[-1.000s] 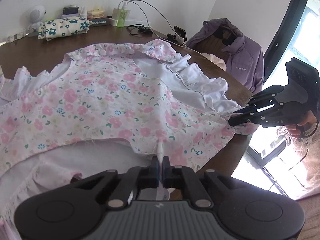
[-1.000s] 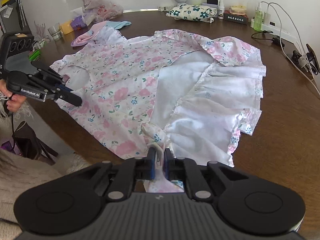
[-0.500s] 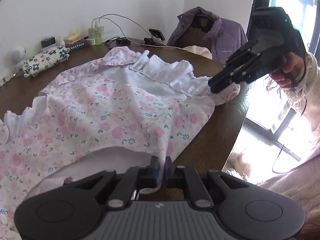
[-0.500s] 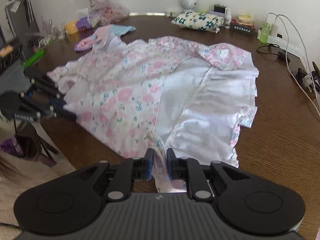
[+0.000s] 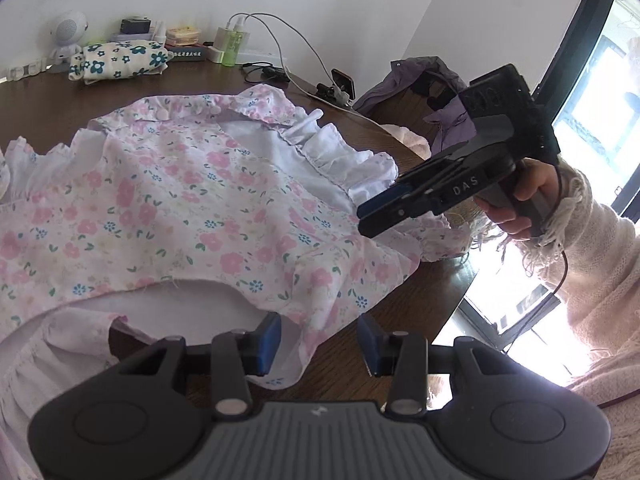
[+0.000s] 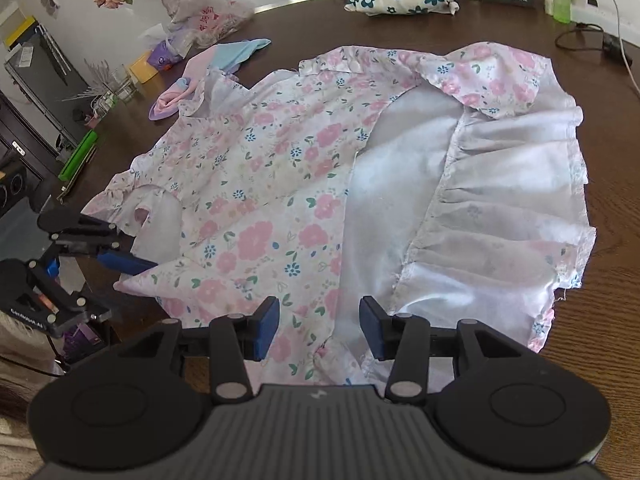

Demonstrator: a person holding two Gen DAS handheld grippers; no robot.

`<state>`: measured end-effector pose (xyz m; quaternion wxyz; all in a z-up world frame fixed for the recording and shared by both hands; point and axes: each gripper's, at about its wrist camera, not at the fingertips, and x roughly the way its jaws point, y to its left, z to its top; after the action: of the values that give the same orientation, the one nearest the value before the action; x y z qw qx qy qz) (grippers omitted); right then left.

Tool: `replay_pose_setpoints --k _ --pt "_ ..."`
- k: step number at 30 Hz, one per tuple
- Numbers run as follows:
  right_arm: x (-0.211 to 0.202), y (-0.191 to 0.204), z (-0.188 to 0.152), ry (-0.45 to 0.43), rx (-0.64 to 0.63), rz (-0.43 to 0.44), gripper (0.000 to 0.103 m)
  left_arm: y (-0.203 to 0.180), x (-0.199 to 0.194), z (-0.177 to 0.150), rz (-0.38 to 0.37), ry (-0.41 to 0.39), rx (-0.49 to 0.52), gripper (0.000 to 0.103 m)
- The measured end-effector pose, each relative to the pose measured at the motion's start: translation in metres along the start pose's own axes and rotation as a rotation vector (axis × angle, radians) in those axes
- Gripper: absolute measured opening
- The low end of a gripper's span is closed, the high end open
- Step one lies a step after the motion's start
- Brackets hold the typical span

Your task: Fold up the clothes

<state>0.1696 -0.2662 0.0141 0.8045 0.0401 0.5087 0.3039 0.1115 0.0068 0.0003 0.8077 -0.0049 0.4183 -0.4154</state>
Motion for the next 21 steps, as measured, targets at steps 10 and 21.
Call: replay_pose_setpoints --k 10,21 --pt "0.006 -0.013 0.012 0.082 0.024 0.182 0.020 0.012 0.004 0.000 -0.061 0.033 -0.105 0.037" --pt "-0.031 -0.014 -0.003 -0.013 -0.017 0.338 0.004 0.012 0.009 0.006 -0.064 0.009 -0.082 0.021"
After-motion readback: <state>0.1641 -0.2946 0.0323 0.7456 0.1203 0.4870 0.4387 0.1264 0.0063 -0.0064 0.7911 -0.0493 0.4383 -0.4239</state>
